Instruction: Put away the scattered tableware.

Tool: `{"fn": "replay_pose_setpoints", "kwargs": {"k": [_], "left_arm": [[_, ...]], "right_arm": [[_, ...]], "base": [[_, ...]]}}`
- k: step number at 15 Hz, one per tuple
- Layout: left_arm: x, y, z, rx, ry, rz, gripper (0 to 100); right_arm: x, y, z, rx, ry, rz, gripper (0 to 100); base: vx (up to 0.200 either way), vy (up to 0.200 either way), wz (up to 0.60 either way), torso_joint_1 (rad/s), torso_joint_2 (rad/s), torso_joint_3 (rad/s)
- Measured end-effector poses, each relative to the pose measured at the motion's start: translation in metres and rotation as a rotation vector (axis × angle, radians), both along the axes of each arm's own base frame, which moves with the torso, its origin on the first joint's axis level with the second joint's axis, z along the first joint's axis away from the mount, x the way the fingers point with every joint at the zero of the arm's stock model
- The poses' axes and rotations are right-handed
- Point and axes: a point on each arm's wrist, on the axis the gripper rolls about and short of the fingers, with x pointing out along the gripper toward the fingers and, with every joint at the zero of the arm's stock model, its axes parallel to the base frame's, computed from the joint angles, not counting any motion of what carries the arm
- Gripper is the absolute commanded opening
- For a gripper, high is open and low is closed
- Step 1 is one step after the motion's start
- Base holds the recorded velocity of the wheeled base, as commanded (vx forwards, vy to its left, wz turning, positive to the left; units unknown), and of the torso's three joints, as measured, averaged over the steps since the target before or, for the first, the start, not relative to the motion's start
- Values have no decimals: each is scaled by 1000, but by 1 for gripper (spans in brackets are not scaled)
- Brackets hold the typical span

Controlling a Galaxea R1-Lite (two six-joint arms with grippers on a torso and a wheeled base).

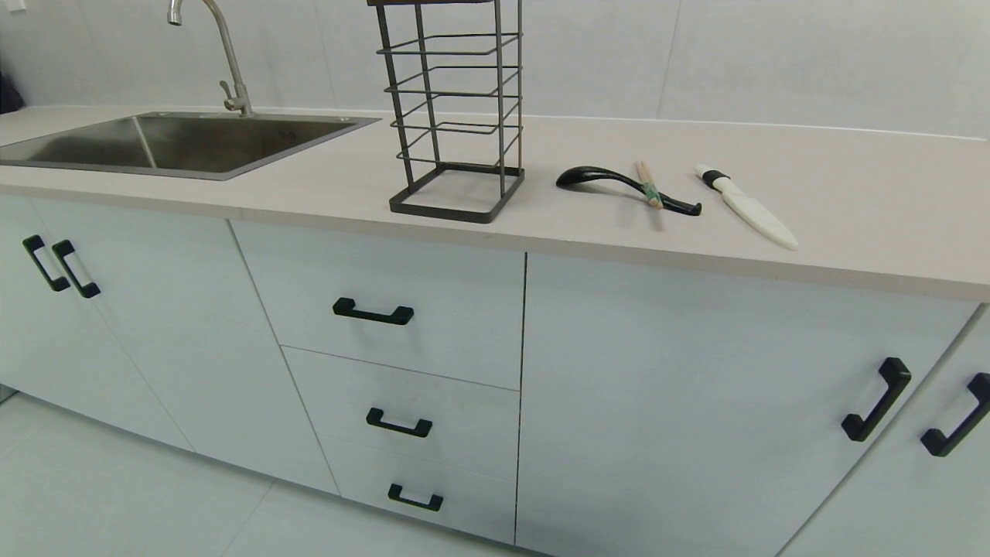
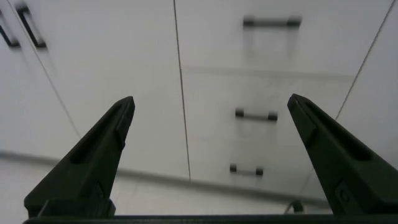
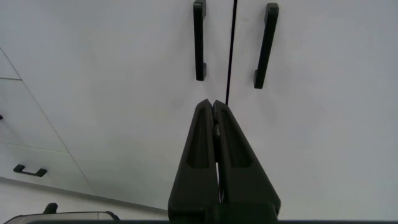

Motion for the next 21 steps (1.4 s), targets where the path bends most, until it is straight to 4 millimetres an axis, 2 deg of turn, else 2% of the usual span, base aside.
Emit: {"fn": "replay_pose_setpoints", "kwargs": {"k": [2, 3, 9, 13, 17, 21], "left_arm": [[-5, -1, 32, 49, -62, -56, 100], [-4, -2, 35, 65, -30, -90, 100], [25, -6, 38, 280, 158, -267, 100], [53, -8, 36, 523, 263, -383, 100], [81, -13, 29, 709, 368, -522, 100], [103, -17, 17, 822, 471, -625, 100]], "right_arm": [[0, 0, 0, 0, 0, 0, 0], [0, 0, 0, 0, 0, 0, 0], [0, 0, 0, 0, 1, 0, 0], [0, 0, 0, 0, 0, 0, 0], [0, 0, 0, 0, 0, 0, 0], [0, 0, 0, 0, -1, 0, 0]], "base": [[0, 0, 0, 0, 0, 0], [0, 0, 0, 0, 0, 0], [0, 0, 0, 0, 0, 0], [0, 0, 0, 0, 0, 0], [0, 0, 0, 0, 0, 0], [0, 0, 0, 0, 0, 0]]}}
